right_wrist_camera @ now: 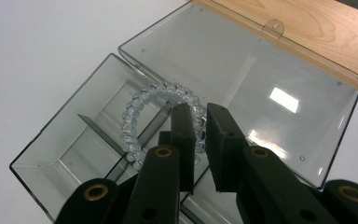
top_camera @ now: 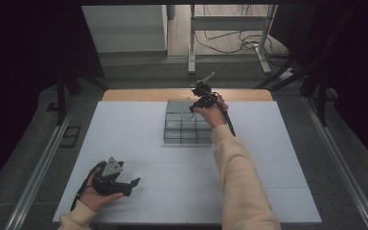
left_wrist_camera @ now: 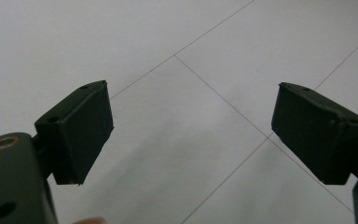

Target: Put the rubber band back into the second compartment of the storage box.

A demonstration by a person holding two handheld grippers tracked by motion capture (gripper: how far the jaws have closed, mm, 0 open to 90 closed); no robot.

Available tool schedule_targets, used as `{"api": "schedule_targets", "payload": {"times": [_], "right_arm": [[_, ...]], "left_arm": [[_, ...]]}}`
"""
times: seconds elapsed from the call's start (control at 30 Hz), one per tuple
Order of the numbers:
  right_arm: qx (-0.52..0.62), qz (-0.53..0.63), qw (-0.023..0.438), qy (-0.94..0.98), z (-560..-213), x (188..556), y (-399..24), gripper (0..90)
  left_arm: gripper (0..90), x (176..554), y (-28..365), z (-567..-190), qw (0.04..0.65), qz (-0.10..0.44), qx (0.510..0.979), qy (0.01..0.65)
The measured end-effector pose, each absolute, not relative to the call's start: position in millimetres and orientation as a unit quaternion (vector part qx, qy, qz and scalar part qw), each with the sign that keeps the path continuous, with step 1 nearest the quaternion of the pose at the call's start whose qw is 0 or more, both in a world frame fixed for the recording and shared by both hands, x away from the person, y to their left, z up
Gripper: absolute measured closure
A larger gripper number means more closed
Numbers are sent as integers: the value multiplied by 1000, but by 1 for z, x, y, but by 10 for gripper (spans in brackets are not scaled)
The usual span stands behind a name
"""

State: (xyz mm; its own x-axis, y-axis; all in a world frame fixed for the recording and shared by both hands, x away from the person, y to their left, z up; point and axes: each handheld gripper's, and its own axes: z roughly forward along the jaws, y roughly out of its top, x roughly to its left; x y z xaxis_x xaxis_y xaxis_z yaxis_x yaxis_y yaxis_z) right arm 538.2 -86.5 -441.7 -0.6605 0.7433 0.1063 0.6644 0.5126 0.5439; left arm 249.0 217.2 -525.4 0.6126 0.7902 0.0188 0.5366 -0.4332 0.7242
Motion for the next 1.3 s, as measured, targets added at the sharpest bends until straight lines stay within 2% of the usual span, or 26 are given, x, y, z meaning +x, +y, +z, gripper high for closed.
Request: {"api": "schedule_targets", "payload": {"times": [0.8,1.03,1.07,1.1,1.13,1.17,1.3], "right_arm": [[404,250,62,878,-471,534,-84,804],[407,252,65,876,-470,534,-85,800],[408,252,68,875,-470,534,-85,792],[406,256,71,874,-470,534,-86,740],[409,258,73,872,-469,534,-86,649],[412,260,72,870,-469,535,-86,606],[407,255,70,874,-469,533,-85,534]], "left_arm": [[131,249,217,-526,349,181,828,400],[131,249,217,-526,349,181,828,401],[131,249,217,-526,349,181,828,400],[131,249,217,-526,349,181,828,400],[131,249,217,-526,349,181,828,400],[131,249,217,-526,349,181,827,400],[131,249,217,-526,349,181,828,400]]}}
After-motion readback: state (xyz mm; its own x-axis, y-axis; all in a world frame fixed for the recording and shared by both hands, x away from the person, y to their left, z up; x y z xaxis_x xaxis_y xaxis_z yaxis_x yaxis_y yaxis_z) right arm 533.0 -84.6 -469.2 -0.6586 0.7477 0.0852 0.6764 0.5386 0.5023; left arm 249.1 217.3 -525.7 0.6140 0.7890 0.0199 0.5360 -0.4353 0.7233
